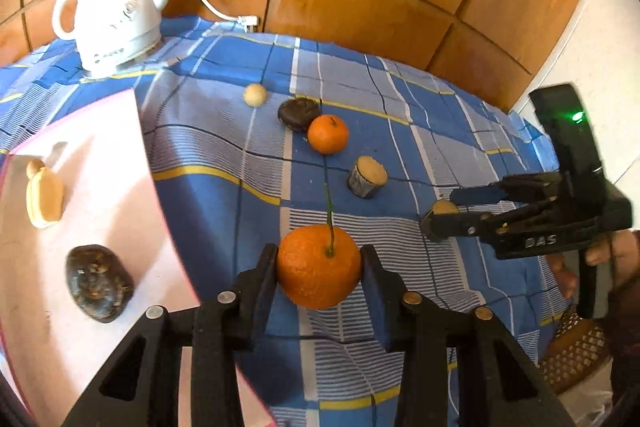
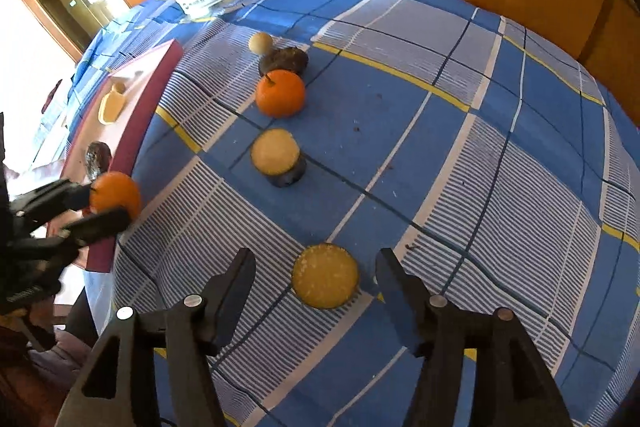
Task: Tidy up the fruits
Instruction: 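Drop the orange into the tray with the left tool while the right tool grasps a yellow-topped chunk, then carry the yellow-topped chunk into the tray and open the right tool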
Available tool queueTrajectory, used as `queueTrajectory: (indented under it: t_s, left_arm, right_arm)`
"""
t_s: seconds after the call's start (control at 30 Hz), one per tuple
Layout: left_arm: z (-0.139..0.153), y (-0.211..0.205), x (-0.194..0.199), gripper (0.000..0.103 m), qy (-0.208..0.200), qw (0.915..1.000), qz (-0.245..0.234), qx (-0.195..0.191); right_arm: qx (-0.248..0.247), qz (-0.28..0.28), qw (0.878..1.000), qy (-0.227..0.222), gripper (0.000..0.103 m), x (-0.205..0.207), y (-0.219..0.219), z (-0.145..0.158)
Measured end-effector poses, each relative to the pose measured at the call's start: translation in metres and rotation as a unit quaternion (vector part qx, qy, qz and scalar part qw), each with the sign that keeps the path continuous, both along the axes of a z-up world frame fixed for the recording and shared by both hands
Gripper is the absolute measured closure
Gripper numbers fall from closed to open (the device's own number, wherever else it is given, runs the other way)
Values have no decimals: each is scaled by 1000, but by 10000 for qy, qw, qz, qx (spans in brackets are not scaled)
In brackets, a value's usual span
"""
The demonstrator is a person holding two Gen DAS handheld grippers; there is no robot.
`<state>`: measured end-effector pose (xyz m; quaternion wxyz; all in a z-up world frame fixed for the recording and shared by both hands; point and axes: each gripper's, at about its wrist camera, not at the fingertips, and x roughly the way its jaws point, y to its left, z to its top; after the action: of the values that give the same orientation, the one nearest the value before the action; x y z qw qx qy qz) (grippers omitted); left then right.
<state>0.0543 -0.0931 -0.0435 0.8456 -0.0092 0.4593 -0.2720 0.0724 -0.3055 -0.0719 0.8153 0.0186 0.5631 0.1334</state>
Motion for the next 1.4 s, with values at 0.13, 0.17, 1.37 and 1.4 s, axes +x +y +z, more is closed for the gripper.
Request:
queueTrajectory:
  t_s: [0.13,0.17,1.37,1.4]
  left_arm:
    - [12,14,-5,62,-164,9998,110,-89]
    - [15,19,-5,62,-204,9996,166,-118]
    - [-11,196,47,44,-242,9575,2813,584]
    - [-8,194,46,44,-293,9571,2821,598]
  right_arm:
    - [-305,5,9995,79,47,0,5,-10]
    - [-439,31,9990,76,59,0,6,-12]
    - [-757,46,9971,-114,67,-2,17,-15]
    - [-763,42,9970,-119,67,-2,17,-15]
